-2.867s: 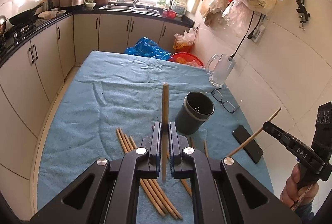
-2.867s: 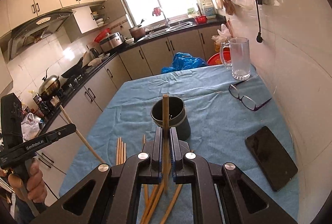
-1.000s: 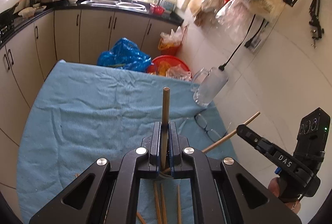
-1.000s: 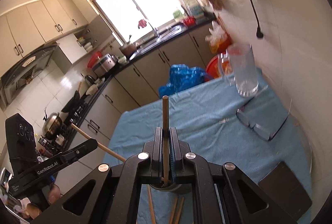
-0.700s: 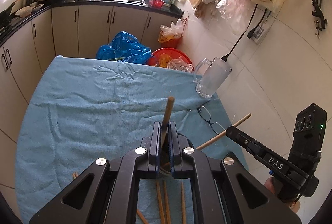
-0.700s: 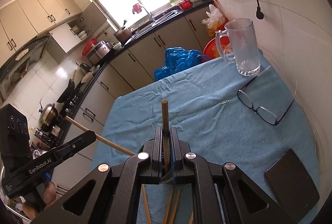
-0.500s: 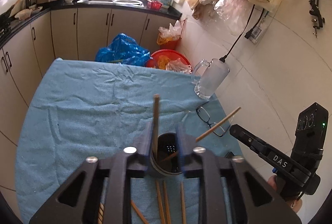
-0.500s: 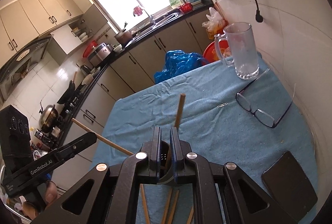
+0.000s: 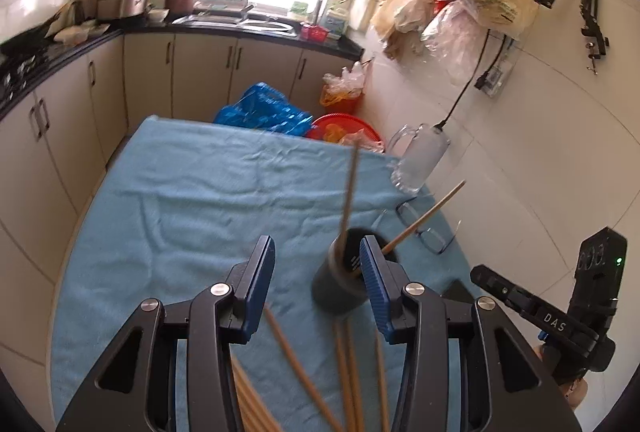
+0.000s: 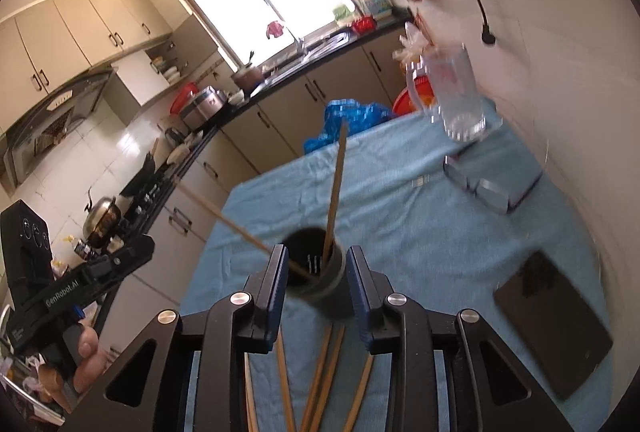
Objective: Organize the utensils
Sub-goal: 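Open both grippers to drop the chopsticks into the black cup, then move both open grippers back down to the chopsticks on the towel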
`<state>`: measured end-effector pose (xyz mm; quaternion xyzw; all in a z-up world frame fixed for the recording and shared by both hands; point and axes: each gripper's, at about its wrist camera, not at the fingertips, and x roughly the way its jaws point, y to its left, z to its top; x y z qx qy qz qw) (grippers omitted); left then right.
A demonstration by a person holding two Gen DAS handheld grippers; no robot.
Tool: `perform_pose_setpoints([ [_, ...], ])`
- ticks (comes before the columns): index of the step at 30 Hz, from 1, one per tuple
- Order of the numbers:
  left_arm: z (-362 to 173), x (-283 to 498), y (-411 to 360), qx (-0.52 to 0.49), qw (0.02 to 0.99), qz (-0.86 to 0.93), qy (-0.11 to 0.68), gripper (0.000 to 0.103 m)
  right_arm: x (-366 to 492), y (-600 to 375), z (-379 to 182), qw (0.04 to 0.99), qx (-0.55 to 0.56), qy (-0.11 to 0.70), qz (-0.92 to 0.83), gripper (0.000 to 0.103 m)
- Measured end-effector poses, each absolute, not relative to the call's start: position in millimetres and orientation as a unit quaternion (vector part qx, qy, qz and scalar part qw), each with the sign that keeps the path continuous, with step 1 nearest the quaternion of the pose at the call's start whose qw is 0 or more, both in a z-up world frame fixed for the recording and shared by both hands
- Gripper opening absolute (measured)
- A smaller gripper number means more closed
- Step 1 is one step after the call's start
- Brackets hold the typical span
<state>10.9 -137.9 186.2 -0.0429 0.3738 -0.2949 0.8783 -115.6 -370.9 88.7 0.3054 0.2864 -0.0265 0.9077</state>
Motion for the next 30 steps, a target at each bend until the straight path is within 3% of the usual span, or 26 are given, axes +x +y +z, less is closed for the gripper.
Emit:
perform_pose_setpoints([
  [13,67.7,8.7,-47.7,-0.109,0.838,-0.213,0.49,0.043,-129.6,-345.0,-6.8,0.856,0.339,0.389,-0.019,0.033],
  [22,37.1,15.6,-46.0,-0.115,0.823,-0.192,0.523,0.043,-134.4,-343.7,-28.5,0.838,0.348,0.419,-0.034,0.033],
  [28,27.7,31.1,-66.7,-0.091,0.819,-0.177,0.538,0.021,-135.0,-343.8,-25.5,0.84,0.346,0.416,-0.032,0.033],
  [30,25.6,35.4,-73.7,-0.085,0.818,-0.178,0.541,0.018,-136.1,-343.8,-26.4,0.84,0.346,0.416,-0.032,0.033],
])
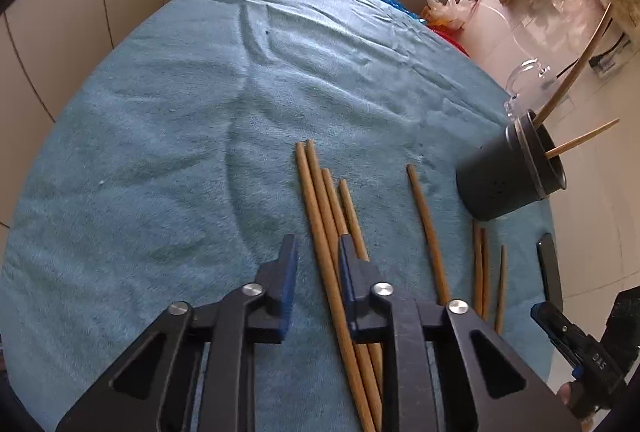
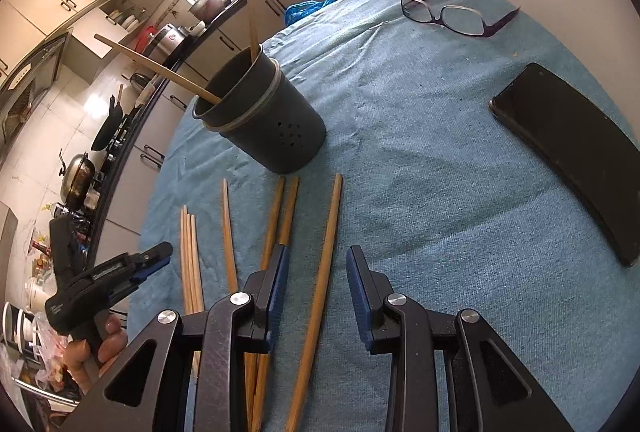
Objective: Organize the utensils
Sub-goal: 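Move both open grippers back down to the chopsticks on the towel, then close the left gripper on another chopstick and lift it while the right gripper does the same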
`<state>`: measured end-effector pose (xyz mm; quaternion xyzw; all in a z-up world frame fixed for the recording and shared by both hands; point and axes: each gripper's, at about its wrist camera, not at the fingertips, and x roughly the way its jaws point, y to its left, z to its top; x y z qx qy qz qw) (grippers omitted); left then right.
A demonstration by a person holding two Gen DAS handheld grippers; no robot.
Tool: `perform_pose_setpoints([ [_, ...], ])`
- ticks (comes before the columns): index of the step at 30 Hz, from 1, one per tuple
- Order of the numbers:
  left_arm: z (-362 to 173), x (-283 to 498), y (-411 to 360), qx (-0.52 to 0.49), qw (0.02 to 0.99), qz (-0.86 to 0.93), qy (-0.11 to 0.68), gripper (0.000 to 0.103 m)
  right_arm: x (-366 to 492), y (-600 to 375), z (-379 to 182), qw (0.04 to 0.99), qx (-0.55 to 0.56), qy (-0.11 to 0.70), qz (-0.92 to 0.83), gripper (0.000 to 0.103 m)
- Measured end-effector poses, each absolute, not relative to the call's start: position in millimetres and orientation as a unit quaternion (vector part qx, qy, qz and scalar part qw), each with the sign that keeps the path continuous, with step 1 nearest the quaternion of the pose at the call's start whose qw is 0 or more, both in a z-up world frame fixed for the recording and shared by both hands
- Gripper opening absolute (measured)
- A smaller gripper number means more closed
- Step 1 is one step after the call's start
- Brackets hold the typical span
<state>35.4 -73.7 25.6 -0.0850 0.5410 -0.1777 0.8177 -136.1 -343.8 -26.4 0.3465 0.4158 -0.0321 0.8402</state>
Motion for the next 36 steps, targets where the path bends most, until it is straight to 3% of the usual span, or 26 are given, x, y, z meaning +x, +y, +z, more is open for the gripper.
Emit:
perform_pose_setpoints([
  [7,17.8,42.5,-86.2,-0.059,0.821,-0.155,0.547,0.011,-135.2,-343.3,-26.6,0.839,0.347,0.417,-0.032,0.033],
  [18,17.6,39.2,-82.3,-0.033,0.825,-0.137,0.547,0.01,-129.6,-344.4,-27.6,0.836,0.34,0.428,-0.046,0.033],
  [31,17.9,31.7,-89.8,-0.003,0.834,-0.138,0.534,0.008,-76.5,-322.0,-44.7,0.822,0.264,0.501,-0.07,0.032],
  [33,18.4,31.2,-89.3,-0.003,0.835,-0.14,0.533,0.008,-74.6,-315.7,-43.2,0.827,0.243,0.502,-0.079,0.027],
  [35,18.4,30.9,-89.2,-0.016,0.831,-0.155,0.533,0.007,-73.1,-311.0,-43.7,0.829,0.225,0.505,-0.085,0.008],
  [36,18.9,30.3,-88.4,-0.024,0.829,-0.165,0.533,0.006,-73.6,-310.4,-44.3,0.829,0.224,0.505,-0.083,0.008],
])
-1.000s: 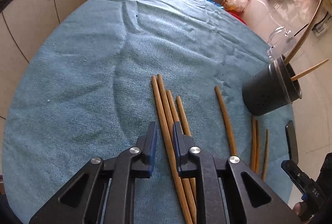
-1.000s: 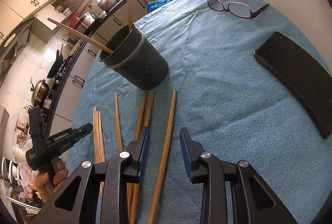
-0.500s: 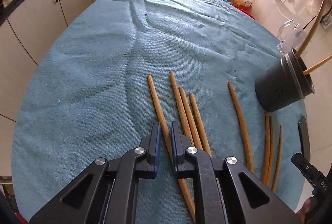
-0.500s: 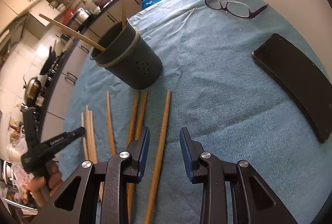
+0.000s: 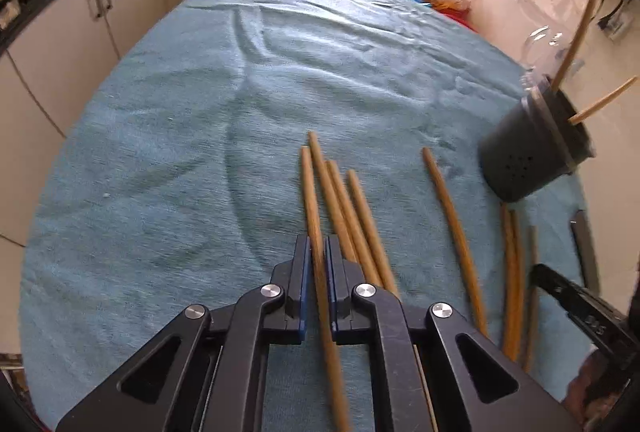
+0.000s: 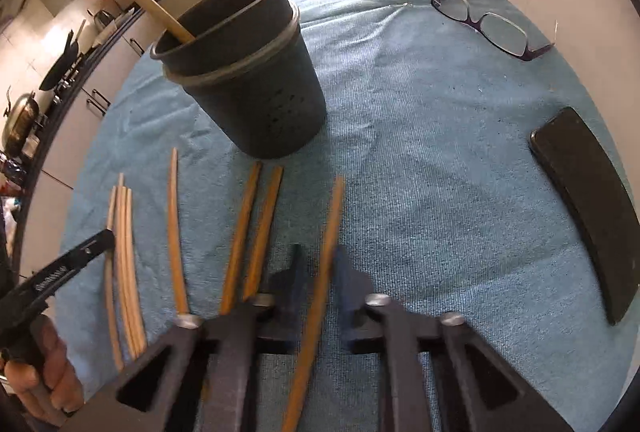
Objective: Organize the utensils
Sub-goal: 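Close the left gripper on another chopstick and lift it while the right gripper does the same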
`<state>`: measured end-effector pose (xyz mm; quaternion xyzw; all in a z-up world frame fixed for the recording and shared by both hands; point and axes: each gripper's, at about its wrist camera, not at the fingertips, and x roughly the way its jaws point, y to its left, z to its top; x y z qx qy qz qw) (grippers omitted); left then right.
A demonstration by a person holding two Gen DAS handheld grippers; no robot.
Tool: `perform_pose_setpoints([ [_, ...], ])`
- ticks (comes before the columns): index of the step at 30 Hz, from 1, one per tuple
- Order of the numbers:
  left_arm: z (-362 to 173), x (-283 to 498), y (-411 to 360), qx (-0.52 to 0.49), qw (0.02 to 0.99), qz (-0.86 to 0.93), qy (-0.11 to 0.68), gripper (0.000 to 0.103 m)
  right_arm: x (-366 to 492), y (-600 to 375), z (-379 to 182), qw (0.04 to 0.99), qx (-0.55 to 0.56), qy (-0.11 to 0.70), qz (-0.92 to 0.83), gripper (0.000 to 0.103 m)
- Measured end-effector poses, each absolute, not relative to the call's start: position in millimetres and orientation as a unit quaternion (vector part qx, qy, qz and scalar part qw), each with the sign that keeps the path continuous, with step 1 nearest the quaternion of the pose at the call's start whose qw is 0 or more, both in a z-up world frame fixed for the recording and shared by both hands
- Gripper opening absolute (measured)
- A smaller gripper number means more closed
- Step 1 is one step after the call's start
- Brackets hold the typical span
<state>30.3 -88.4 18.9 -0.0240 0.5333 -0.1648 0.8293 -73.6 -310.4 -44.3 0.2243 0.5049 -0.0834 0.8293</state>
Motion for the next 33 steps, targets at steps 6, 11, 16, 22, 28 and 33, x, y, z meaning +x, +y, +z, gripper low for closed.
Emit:
perform_pose_setpoints([
  [6,38.0,17.6,-82.4,-0.044,0.841,-0.19,0.504,0.006,-88.5,-314.1,-28.3,0.844,0.255,0.469,-0.057,0.007],
  [11,63.1,5.3,-75.5,-0.059,0.851,-0.208,0.478,0.006,-112.0,-309.6,5.6,0.869,0.269,0.414,-0.03,0.007],
  [16,89.9,-10.3,-66.0,-0.068,0.863,-0.224,0.448,0.006,-134.8,-300.4,36.1,0.893,0.267,0.362,-0.013,0.007],
  [22,124.5,-33.2,-63.2,-0.072,0.876,-0.247,0.407,0.006,-157.0,-294.2,65.8,0.92,0.248,0.303,-0.012,0.007],
  [28,143.2,-46.9,-62.7,-0.069,0.883,-0.259,0.385,0.006,-169.4,-291.4,81.9,0.931,0.24,0.274,-0.009,0.007],
  [33,150.2,-50.9,-61.7,-0.073,0.885,-0.261,0.379,0.006,-174.2,-293.1,89.5,0.935,0.238,0.264,-0.013,0.007],
])
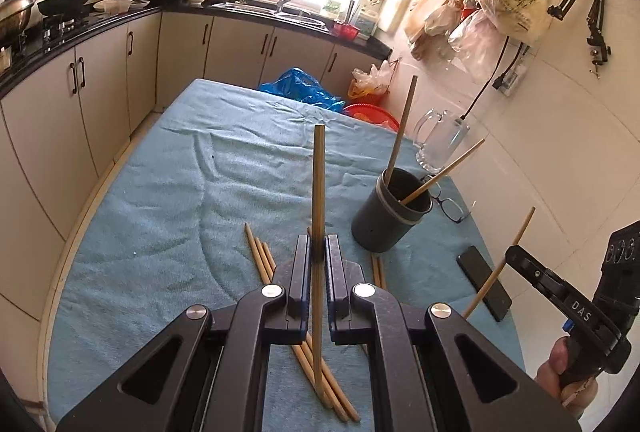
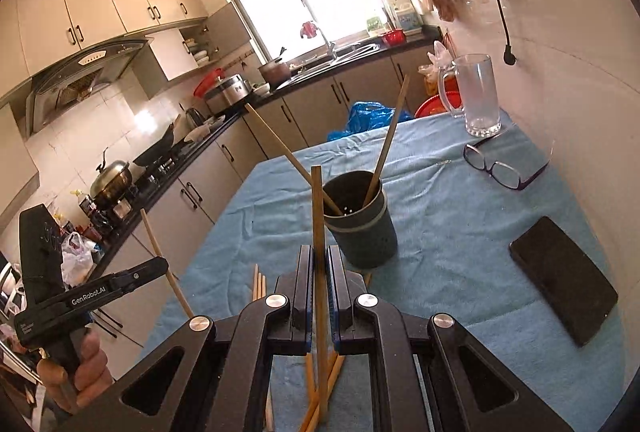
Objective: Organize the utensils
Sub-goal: 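Close the left gripper on another chopstick and lift it while the right gripper does the same, then carry both chopsticks over the black cup and lower them into it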
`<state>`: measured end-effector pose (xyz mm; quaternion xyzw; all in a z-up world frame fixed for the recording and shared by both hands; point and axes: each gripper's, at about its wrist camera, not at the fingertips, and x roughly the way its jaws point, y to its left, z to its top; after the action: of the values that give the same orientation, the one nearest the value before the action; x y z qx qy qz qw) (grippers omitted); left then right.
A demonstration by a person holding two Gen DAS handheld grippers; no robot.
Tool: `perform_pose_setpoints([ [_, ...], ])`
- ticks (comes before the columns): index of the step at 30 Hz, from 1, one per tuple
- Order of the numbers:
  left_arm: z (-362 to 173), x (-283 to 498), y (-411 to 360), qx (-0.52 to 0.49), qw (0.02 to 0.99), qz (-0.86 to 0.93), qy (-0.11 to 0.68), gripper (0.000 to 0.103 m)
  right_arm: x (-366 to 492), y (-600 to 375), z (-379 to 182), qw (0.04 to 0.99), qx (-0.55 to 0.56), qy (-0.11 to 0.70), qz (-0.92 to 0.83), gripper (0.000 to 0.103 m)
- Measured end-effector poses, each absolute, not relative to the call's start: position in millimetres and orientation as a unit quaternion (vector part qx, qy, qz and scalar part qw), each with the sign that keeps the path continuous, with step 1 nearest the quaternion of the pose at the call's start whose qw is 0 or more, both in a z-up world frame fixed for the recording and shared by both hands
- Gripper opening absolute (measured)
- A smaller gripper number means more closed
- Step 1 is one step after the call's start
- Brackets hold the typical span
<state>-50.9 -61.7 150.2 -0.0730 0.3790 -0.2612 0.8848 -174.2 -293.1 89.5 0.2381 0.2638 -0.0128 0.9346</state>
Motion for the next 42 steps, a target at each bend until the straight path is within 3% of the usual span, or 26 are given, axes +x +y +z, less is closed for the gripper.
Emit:
perform_pose_setpoints([
  [42,171.8,-55.7,-86.9,-0.058,0.879,-0.296,0.369,0.006,-191.4,-307.1,116.5,0.945,0.242,0.218,-0.024,0.007],
])
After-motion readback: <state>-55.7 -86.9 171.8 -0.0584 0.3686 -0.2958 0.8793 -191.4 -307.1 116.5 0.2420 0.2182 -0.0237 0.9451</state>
